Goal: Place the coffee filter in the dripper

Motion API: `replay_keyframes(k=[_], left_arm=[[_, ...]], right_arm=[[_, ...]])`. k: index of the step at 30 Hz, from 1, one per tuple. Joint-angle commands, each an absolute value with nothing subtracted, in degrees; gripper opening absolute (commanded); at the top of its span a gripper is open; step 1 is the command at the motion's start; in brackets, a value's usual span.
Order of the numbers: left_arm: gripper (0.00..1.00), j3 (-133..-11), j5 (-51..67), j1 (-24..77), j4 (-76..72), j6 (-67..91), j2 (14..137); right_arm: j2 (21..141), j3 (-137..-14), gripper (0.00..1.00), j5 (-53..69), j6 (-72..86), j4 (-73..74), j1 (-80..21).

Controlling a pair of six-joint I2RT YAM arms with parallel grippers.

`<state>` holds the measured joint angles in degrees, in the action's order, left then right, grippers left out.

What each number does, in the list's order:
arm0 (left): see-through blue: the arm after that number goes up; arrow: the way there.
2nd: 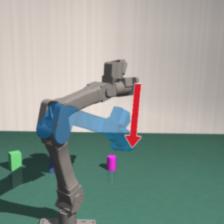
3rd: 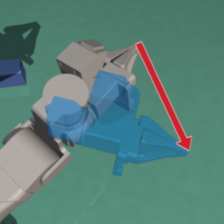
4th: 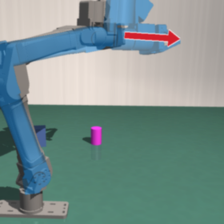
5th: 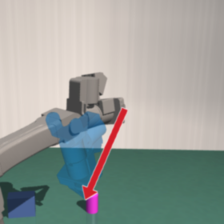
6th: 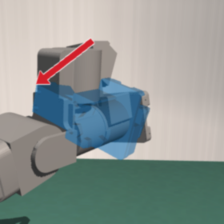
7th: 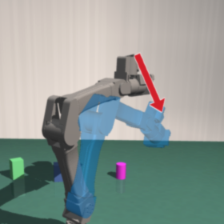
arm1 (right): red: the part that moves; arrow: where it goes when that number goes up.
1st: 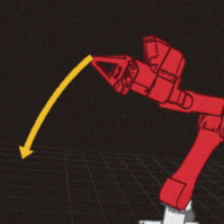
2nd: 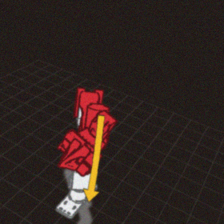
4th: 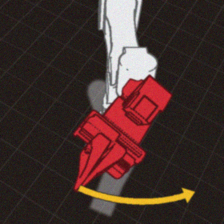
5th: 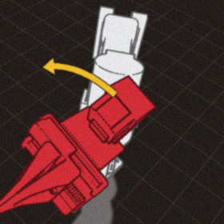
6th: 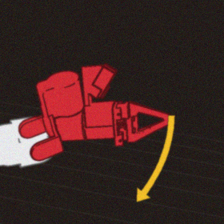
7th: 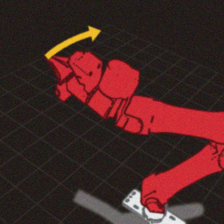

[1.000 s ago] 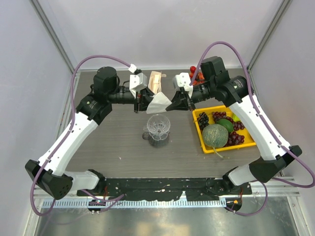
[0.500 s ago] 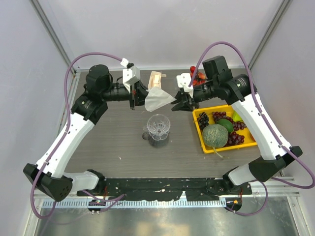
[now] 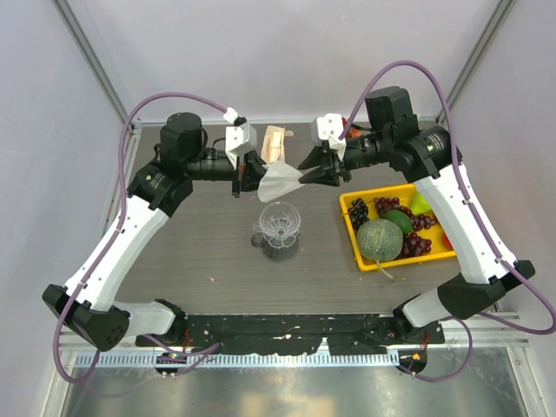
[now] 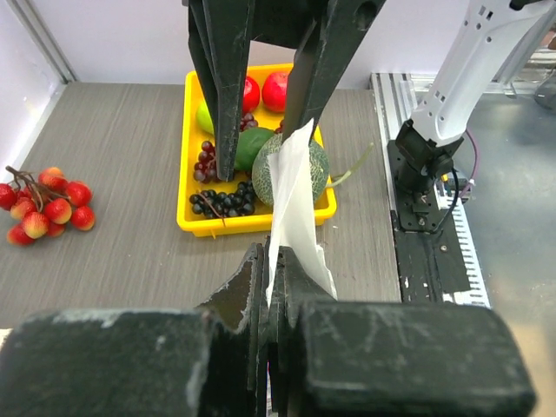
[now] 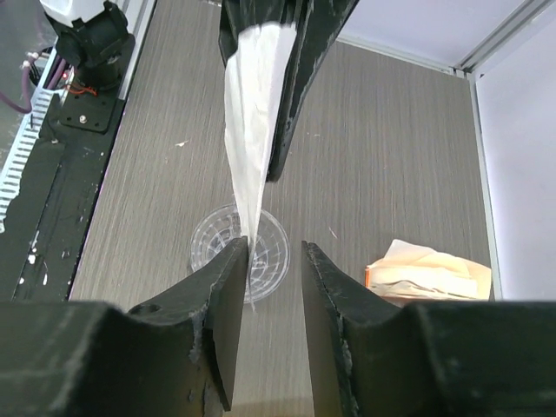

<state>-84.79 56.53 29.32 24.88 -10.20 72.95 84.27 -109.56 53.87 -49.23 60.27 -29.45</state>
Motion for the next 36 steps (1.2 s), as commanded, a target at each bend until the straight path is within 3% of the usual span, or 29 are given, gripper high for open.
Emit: replay_keyframes(k=[1, 9, 17, 19, 23, 36], left_arm=[[0.0, -88.68, 55.2, 29.88, 28.03, -13.53, 74.09], [0.0, -92.02, 53.35, 31.73, 32.51, -16.43, 76.9], [0.0, -94.75, 50.81, 31.64, 32.88, -12.84, 79.01], [0.09, -93.35, 49.4, 31.2, 30.25, -9.77, 78.67], [0.43, -87.03, 48.78, 28.13, 17.09, 1.37, 76.21], [0.53, -79.72, 51.85, 21.63, -4.02, 32.57, 78.22]], right_arm=[[83.85, -111.97, 0.38, 55.46, -44.31, 55.12, -29.53], [84.55, -111.53, 0.3, 57.39, -36.13, 46.58, -30.23], [84.64, -110.83, 0.05, 58.45, -37.79, 46.67, -30.85], [84.46, -110.83, 0.05, 58.36, -38.32, 46.67, -30.85], [84.03, -110.4, 0.05, 57.83, -38.24, 45.27, -30.85], [77.35, -94.94, 0.05, 49.84, -25.23, 16.63, -30.76]])
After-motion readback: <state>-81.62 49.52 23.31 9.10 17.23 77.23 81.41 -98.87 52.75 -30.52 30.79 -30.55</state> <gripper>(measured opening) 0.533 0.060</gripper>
